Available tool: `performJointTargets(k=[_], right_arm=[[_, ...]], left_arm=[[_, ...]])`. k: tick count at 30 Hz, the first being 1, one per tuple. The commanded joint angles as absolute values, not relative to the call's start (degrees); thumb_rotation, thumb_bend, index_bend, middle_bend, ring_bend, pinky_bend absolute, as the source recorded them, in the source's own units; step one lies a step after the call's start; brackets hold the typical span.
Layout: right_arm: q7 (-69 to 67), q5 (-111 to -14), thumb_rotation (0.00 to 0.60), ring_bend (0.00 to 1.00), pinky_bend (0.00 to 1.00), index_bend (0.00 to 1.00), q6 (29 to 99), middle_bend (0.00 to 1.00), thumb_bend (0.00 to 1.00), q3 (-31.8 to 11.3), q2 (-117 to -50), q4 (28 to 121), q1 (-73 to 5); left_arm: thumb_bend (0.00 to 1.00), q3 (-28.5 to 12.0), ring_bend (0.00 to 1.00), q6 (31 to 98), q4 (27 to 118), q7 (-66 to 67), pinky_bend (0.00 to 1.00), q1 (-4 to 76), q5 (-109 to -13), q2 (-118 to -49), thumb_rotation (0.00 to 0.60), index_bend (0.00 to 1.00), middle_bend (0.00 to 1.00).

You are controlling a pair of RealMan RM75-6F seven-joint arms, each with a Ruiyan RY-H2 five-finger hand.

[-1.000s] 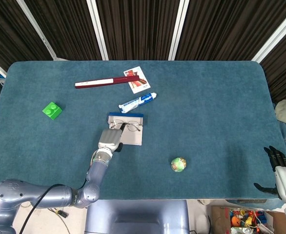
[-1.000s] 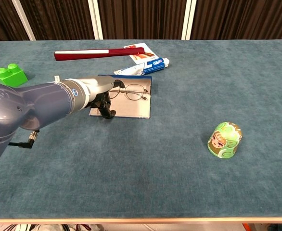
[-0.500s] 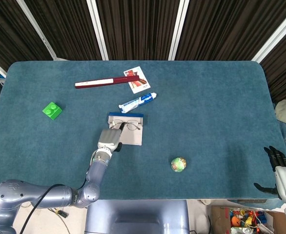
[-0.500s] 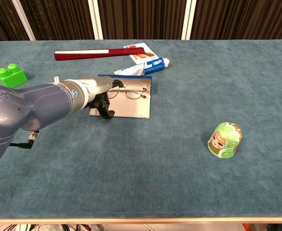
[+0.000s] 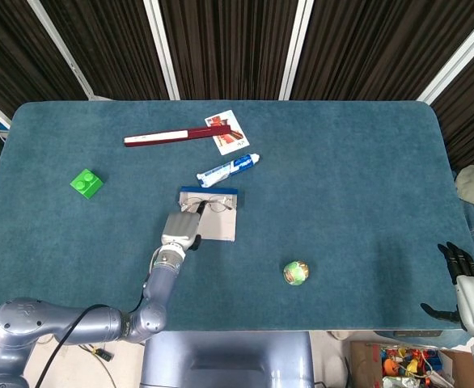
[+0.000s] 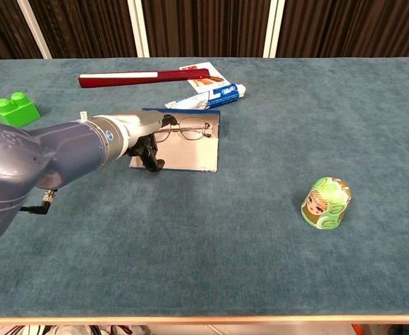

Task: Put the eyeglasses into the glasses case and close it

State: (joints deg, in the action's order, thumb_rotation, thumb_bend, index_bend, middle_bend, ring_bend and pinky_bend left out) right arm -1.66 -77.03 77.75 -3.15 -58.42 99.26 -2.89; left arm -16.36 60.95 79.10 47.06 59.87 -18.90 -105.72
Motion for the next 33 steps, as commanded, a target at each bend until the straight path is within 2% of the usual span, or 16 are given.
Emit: performJointTargets(k=[1,26,33], right_arm=[[-1.7,-76.99,0.6,0.0,0.17,0.0,77.71,0.0,0.09,-3.14,-58.41,99.28,-2.88],[-1.85,-76.63,0.6,0.0,0.17,0.0,77.34,0.0,0.09,-3.19,-58.17,99.49,-2.95],[-1.86,-76.37,0.6,0.0,0.17,0.0,77.07,0.0,0.09,-3.2,-58.09,99.61,-3.01]], left_arm=[[0.46,-16.58,0.85,60.66,78.1,47.39,0.85,60.21,-18.73,-106.13,0.6,0.0,0.78],[0.46,-18.15,0.85,60.23,69.67,50.92,0.85,62.97,-18.33,-110.61,0.6,0.0,0.78],[0.46,-18.45,0.85,61.25,69.84,51.62,0.85,62.96,-19.63,-111.02,0.6,0.0,0.78]])
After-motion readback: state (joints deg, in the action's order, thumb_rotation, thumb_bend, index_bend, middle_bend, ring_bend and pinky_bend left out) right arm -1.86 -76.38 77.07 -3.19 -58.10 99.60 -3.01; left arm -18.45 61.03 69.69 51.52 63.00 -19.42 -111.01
